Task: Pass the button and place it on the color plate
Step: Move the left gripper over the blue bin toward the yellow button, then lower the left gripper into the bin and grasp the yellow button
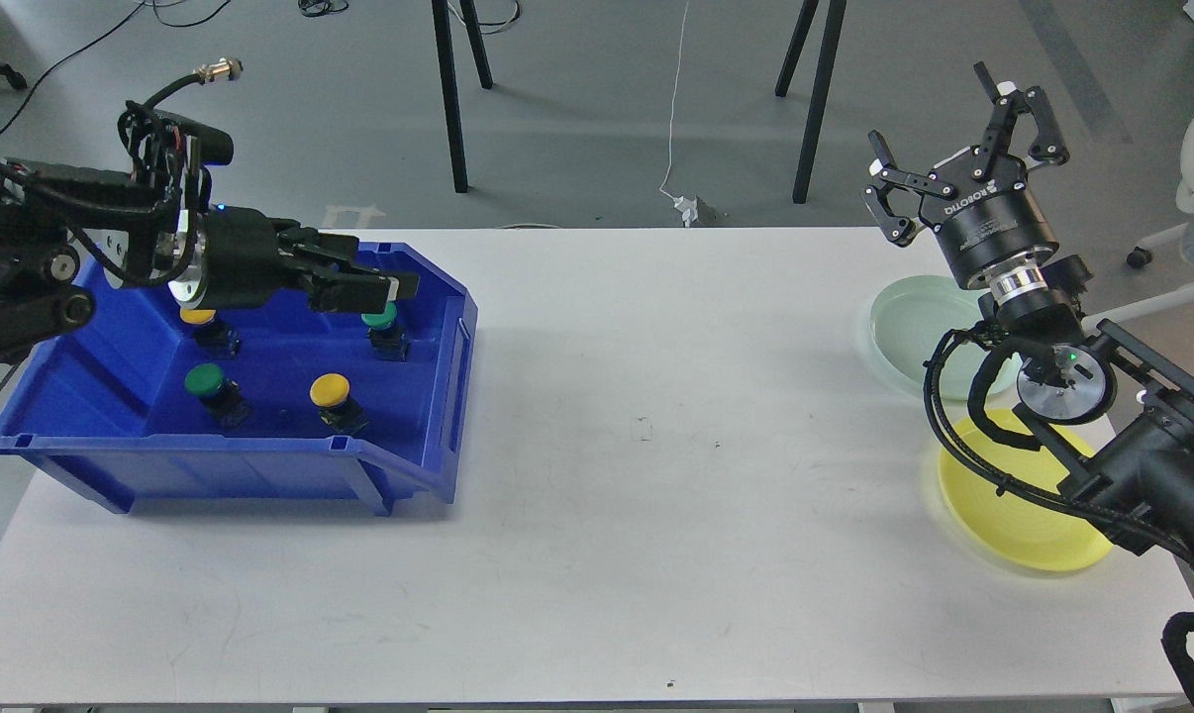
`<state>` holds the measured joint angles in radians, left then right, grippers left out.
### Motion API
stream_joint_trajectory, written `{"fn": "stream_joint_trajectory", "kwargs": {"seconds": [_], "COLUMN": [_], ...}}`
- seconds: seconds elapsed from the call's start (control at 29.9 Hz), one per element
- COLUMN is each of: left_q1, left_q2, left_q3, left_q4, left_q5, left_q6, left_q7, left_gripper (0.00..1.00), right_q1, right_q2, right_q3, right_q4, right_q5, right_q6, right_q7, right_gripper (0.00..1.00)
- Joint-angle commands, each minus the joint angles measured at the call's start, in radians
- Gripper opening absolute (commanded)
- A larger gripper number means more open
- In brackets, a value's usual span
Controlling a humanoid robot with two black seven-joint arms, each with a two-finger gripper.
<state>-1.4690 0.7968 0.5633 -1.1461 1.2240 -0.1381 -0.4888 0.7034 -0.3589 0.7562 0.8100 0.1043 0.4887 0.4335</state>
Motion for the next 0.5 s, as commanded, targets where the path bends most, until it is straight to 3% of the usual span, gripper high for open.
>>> {"fn": "stream_joint_trajectory", "kwargs": {"seconds": [0.0, 0.47], "left_q1": [0.010, 0.157], "left_q2": [-0.002, -0.102], "left_q3": [0.056, 0.067], "left_q4": [0.022, 0.137], "left_q5": [0.063, 0.072], "left_q6": [0.002, 0.066], "left_q7": [0.000, 0.000], "left_gripper": [1.00, 0.98], "right_q1": [-0.004, -0.021], "right_q2": [-0.002, -0.009], "right_q3": [0.000, 0.002], "right_q4": [0.001, 0.005], "right_q5": [0.000, 0.000], "right_q6": [0.000, 0.000], "right_q7": [0.001, 0.001], "right_gripper": [0.99, 0.99]}}
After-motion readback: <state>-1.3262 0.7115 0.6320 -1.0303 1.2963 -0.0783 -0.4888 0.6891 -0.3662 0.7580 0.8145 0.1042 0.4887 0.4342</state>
